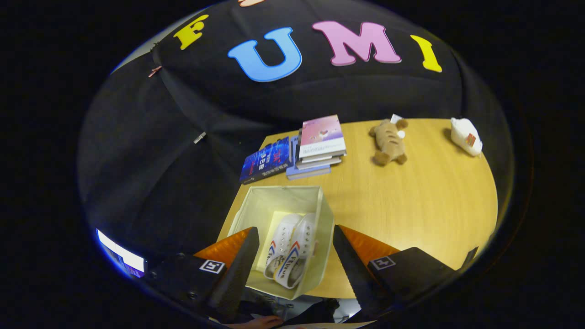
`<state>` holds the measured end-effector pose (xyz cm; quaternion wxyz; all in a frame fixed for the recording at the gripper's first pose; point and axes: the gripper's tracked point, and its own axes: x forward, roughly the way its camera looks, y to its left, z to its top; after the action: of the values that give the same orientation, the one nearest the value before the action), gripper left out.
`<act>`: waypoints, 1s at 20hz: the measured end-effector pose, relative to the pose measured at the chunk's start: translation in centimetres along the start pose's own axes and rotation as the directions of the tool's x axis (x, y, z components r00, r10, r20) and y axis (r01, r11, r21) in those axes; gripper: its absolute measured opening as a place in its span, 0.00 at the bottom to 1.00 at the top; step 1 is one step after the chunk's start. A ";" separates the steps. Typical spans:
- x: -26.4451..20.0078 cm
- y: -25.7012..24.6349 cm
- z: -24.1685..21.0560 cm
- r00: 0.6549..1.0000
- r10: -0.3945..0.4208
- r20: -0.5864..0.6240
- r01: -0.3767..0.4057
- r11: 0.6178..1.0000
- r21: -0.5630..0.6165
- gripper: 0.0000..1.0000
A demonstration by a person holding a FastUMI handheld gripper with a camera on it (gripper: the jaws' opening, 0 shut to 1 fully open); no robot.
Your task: Open the storage box then place both shoes into the box .Put the left shoe in first, then the right shoe, with the right side of both shoes facing outward in a uniform manner.
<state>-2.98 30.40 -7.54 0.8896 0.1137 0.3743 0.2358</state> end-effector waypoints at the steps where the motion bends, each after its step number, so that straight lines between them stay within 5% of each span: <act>1: -1.4 -1.5 1.4 0.999 -0.003 0.046 0.005 0.999 -0.036 0.99; 7: -11.0 -9.4 10.4 0.934 0.048 0.353 0.031 0.977 -0.213 0.98; 16: -24.6 -18.0 17.8 0.684 0.026 0.729 0.166 0.967 -0.191 0.98; 20: -25.0 -20.7 16.0 0.676 -0.056 0.735 0.239 0.960 -0.147 0.98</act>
<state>0.23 -0.48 10.98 0.9877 0.0623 -0.0290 0.1405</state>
